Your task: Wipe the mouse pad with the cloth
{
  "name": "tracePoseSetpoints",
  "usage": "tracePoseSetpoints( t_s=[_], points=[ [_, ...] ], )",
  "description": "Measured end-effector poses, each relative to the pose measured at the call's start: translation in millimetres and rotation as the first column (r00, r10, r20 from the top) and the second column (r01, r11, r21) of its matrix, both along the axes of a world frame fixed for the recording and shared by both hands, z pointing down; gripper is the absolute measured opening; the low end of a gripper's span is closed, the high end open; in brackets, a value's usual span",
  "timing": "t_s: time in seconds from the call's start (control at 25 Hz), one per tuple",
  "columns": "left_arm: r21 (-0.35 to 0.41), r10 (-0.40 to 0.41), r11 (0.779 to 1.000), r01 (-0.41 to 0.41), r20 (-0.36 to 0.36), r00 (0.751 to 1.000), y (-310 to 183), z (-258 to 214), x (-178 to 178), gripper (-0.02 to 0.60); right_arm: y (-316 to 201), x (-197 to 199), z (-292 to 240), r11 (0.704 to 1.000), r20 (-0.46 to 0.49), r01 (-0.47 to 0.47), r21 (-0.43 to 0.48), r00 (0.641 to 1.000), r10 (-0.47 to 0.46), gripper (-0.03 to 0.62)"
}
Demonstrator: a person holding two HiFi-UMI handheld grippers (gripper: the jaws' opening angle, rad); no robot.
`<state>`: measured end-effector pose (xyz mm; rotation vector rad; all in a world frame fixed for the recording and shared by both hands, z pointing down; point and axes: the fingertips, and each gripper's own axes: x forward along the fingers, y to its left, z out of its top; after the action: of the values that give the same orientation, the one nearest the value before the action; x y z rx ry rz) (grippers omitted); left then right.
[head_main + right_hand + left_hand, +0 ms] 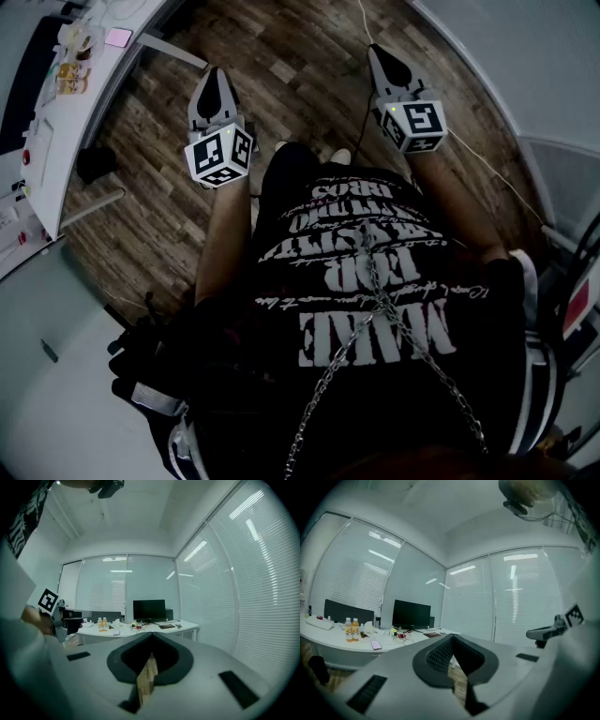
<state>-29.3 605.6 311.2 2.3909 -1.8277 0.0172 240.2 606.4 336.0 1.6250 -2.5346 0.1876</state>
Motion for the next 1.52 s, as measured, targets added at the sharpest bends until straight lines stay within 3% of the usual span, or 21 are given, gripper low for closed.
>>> tracePoseSetpoints(
  t_s=[0.56, 0.76, 1.2, 1.52],
  points=[
    [-0.075, -0.088, 0.993, 0.09, 0.028, 0.996, 27, 28, -50, 0.006, -3, -25, 15, 0.999, 0.066, 0.036, -0.03, 0.997, -0.034, 0.0],
    [-0.096, -0.082, 0.992, 0.082, 0.009, 0.997, 14, 37, -56, 0.006, -14, -31, 21, 0.997, 0.057, 0.032, -0.065, 0.998, -0.028, 0.002],
    [-0.119, -0.008, 0.993, 0.001, -0.056, 0.998, -83, 59, -54, 0.006, -86, -44, 24, 0.992, 0.038, 0.016, -0.123, 0.999, -0.011, 0.001],
    [-0.12, 0.039, 0.991, -0.054, -0.119, 0.992, -162, 56, -78, 0.006, -159, -96, 16, 0.989, 0.016, 0.05, -0.139, 0.999, -0.048, 0.002]
  ],
)
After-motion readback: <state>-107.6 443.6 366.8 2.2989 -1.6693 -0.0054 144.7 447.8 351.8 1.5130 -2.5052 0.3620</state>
